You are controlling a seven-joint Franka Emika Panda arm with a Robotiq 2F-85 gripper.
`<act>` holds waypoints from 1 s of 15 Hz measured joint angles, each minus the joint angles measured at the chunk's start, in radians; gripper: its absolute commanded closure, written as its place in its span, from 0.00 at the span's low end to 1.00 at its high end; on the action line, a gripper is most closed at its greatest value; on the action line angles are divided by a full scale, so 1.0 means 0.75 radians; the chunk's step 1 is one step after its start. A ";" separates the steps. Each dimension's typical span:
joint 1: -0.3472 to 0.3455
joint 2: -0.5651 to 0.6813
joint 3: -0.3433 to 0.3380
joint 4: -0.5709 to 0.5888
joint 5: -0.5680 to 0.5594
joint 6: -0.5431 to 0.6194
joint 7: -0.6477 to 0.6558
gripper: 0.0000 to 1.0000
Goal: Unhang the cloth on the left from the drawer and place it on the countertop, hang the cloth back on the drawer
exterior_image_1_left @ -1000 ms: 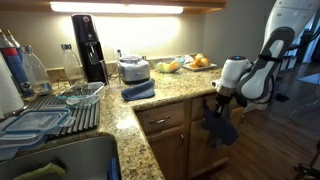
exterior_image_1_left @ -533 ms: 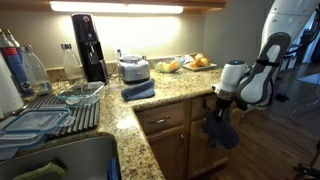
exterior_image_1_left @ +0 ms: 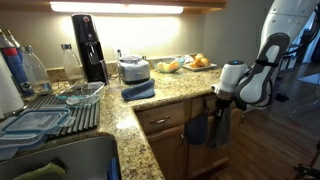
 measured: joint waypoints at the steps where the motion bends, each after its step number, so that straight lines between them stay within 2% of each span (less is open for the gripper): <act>1: 0.000 -0.004 0.000 0.000 0.000 -0.002 0.000 0.18; 3: 0.000 -0.025 0.002 -0.008 0.000 -0.024 0.000 0.05; 5: -0.003 -0.078 0.017 -0.037 0.000 -0.077 0.000 0.00; 11: -0.094 -0.342 0.155 -0.213 0.019 -0.211 -0.001 0.00; 15: -0.183 -0.497 0.272 -0.322 0.122 -0.215 -0.030 0.00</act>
